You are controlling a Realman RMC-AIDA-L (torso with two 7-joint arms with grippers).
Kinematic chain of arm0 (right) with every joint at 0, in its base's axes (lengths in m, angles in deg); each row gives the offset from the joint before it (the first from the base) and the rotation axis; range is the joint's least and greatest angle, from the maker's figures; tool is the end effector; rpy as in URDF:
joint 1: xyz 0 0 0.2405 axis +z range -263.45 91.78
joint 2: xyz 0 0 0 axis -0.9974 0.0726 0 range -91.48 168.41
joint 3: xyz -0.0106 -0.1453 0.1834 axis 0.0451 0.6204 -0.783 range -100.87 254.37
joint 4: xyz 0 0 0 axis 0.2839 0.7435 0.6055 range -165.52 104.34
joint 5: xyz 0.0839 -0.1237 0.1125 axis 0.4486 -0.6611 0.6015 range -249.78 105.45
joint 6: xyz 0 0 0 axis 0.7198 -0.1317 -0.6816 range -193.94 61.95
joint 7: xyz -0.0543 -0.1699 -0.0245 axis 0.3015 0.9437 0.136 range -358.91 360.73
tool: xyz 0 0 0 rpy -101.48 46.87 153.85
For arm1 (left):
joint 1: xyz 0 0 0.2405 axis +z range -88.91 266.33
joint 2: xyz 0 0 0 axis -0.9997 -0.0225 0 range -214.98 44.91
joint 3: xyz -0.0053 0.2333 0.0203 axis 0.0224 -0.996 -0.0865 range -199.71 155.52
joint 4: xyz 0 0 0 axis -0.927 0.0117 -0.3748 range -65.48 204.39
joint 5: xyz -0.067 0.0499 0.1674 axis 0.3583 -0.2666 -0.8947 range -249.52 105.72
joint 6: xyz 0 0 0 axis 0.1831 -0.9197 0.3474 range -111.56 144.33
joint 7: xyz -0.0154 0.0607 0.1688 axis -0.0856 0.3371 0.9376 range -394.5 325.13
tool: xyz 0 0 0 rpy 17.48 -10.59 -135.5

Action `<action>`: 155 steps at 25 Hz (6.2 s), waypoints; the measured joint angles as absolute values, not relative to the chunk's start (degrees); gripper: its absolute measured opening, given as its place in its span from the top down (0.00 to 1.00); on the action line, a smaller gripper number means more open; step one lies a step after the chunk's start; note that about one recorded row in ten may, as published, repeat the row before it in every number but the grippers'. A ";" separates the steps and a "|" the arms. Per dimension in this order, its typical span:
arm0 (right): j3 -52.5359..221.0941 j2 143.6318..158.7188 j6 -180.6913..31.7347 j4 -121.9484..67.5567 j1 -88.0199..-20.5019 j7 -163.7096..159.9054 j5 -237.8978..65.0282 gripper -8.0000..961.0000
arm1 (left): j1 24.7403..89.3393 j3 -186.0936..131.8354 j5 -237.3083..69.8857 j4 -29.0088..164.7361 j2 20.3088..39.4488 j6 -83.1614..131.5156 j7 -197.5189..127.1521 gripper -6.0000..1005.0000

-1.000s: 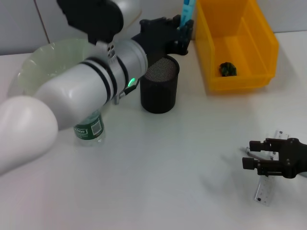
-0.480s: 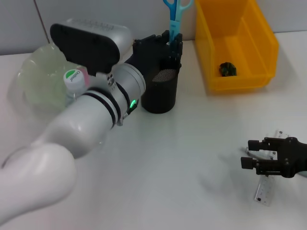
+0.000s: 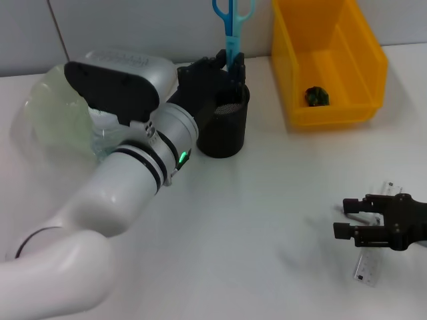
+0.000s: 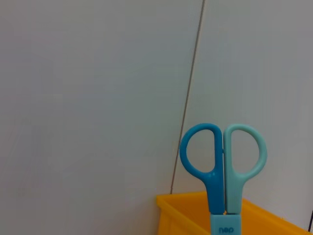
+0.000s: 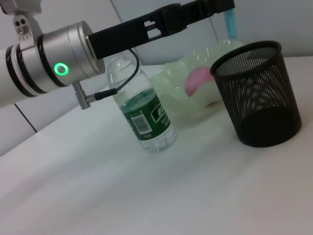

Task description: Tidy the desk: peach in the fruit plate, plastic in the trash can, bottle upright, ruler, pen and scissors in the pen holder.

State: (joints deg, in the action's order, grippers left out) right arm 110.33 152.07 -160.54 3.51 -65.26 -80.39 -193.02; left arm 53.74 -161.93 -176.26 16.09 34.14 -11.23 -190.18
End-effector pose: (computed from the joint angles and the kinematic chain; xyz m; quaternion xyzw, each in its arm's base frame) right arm 0.2933 0.2595 0.0064 -0.9108 0.3317 0.2085 0.1299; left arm -0.0931 0.3691 -0.1147 -0.8176 -0.2676 -0.3122 0.4030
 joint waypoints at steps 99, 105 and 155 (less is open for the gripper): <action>109.70 152.57 -160.67 2.52 -62.78 -80.64 -195.22 0.23 | 68.48 -100.91 -162.10 1.84 33.20 98.08 -137.61 0.22; 108.86 152.47 -163.02 3.52 -63.83 -80.77 -195.10 0.23 | 68.69 -96.28 -162.74 8.01 33.02 103.83 -129.73 0.20; 99.74 152.64 -177.14 37.31 -61.16 -141.34 -199.13 0.23 | 65.80 -91.90 -161.74 29.29 33.74 103.17 -104.55 0.19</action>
